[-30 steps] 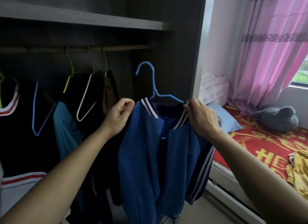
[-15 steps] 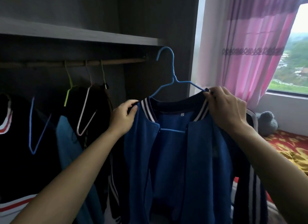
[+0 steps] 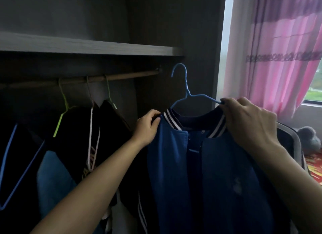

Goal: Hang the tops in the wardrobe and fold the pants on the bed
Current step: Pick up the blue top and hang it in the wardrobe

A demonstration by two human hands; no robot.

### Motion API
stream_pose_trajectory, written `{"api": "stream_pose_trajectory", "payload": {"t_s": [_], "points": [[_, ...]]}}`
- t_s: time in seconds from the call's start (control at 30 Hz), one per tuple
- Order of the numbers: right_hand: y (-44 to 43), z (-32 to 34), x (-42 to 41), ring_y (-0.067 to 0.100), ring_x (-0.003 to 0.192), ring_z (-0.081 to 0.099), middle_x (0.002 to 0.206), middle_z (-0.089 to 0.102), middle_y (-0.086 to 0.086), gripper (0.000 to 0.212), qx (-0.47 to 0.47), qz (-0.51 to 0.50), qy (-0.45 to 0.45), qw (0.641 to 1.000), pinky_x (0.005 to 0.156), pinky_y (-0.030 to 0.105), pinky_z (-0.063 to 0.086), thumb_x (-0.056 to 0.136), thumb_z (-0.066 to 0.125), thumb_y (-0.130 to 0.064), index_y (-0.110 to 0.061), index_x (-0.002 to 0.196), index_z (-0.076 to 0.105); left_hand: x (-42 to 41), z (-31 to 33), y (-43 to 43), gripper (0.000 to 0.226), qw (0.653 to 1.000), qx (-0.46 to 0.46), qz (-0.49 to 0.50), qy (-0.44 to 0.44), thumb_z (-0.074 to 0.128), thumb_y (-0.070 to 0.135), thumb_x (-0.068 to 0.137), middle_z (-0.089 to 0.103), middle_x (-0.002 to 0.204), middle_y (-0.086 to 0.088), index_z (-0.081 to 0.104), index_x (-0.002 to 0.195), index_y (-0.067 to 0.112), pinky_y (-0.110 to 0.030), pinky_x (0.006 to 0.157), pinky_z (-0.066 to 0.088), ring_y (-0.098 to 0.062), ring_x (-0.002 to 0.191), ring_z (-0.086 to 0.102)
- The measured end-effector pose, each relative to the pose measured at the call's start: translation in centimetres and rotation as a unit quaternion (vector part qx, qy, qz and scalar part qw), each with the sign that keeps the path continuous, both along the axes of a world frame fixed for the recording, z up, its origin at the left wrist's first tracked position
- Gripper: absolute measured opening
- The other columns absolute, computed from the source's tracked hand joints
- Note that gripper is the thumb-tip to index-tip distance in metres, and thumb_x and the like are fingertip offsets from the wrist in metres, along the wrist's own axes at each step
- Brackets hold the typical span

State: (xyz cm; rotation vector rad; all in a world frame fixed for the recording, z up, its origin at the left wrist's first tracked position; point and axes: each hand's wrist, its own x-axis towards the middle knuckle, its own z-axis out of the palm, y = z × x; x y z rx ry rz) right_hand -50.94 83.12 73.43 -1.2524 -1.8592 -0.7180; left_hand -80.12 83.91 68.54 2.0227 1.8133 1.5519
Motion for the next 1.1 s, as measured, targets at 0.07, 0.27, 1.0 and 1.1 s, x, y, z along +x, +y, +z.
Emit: {"api": "stream_pose_trajectory", "payload": {"t_s": [0.07, 0.27, 1.0, 1.1], "points": [[1.9, -0.2, -1.6, 0.034, 0.065, 0.064, 0.090, 0.065, 0.005, 0.021, -0.001, -0.009, -0.022, 1.000, 0.050, 0.028, 0.032, 0.102, 0.049, -0.037, -0.026, 0.113, 0.064, -1.6, -1.0, 1.7, 0.014, 0.997, -0.066, 0.008, 0.027, 0.054, 0.017, 0.098, 0.066, 0.102, 0.004, 0.063, 0.109, 0.018, -0.024, 0.081, 0.045, -0.013, 0.096, 0.061], [6.4, -1.3, -7.5, 0.030, 0.064, 0.064, 0.084, 0.059, 0.001, 0.010, -0.051, -0.025, -0.031, 0.998, 0.047, 0.026, 0.011, 0.098, 0.057, -0.028, -0.024, 0.105, 0.063, -3.8, 0.5, 5.6, 0.014, 0.966, -0.174, 0.147, 0.120, 0.049, 0.019, 0.098, 0.065, 0.104, -0.011, 0.055, 0.108, 0.013, -0.036, 0.080, 0.050, -0.028, 0.096, 0.061], [19.1, -3.1, -22.1, 0.033, 0.083, 0.069, 0.106, 0.064, 0.009, 0.017, -0.162, 0.101, 0.012, 0.982, 0.057, 0.033, 0.039, 0.098, 0.053, -0.017, -0.015, 0.115, 0.057, -14.1, 7.3, 6.8, 0.111, 0.790, -0.048, 0.442, 0.422, 0.076, 0.020, 0.057, 0.013, 0.162, -0.014, 0.023, 0.154, 0.008, -0.058, 0.114, -0.008, -0.034, 0.148, 0.010], [19.3, -4.2, -22.1, 0.035, 0.085, 0.068, 0.107, 0.064, 0.010, 0.024, -0.174, 0.141, 0.037, 0.974, 0.061, 0.034, 0.041, 0.105, 0.043, -0.032, -0.017, 0.118, 0.055, -13.8, 7.5, 6.5, 0.110, 0.796, -0.055, 0.433, 0.419, 0.076, 0.020, 0.059, 0.012, 0.162, -0.014, 0.022, 0.154, 0.008, -0.059, 0.114, -0.007, -0.034, 0.149, 0.009]]}}
